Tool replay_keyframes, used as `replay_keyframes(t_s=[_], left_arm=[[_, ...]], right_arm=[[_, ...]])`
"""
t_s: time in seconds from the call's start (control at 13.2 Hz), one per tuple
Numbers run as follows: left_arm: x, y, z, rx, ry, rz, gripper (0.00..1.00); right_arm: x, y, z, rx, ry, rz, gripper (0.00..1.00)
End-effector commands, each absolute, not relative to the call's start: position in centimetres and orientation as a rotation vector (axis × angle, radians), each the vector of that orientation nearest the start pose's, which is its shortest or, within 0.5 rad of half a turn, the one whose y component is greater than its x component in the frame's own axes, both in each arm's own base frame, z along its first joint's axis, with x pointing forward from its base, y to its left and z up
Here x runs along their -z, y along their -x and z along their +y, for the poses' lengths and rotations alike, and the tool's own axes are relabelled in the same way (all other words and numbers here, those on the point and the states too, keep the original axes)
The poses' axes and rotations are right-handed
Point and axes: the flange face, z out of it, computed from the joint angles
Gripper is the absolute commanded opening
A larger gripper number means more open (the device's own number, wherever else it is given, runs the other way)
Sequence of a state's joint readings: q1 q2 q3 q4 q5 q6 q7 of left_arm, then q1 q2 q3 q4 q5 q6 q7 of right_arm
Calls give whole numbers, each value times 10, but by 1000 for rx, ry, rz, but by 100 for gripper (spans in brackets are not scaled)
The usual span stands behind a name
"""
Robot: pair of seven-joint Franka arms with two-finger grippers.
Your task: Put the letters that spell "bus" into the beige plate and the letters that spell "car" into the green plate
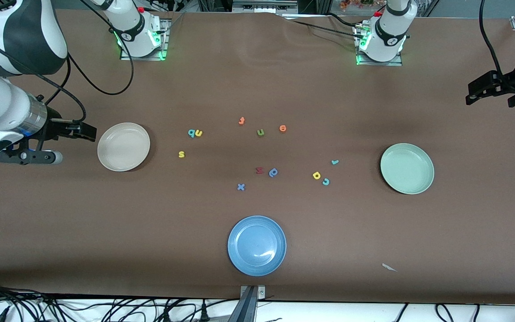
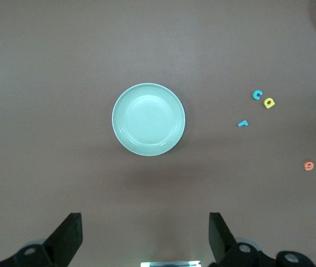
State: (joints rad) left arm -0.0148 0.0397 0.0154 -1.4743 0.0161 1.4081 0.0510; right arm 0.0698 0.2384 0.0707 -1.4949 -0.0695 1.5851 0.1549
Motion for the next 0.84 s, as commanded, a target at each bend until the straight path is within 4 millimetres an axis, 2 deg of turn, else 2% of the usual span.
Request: replay_keyframes(t_s=[0.0, 0.53, 0.76], left_arm=[[-637, -549, 0, -219, 3149, 73, 100], [-634, -547, -1, -259, 3185, 76, 100], [-634, -547, 6, -259, 3193, 56, 100]], right_arm=[[-530, -611, 77, -210, 3210, 17, 100], [-529, -611, 81, -201, 3212, 16, 100], [-530, -611, 81, -204, 3211, 17, 100]])
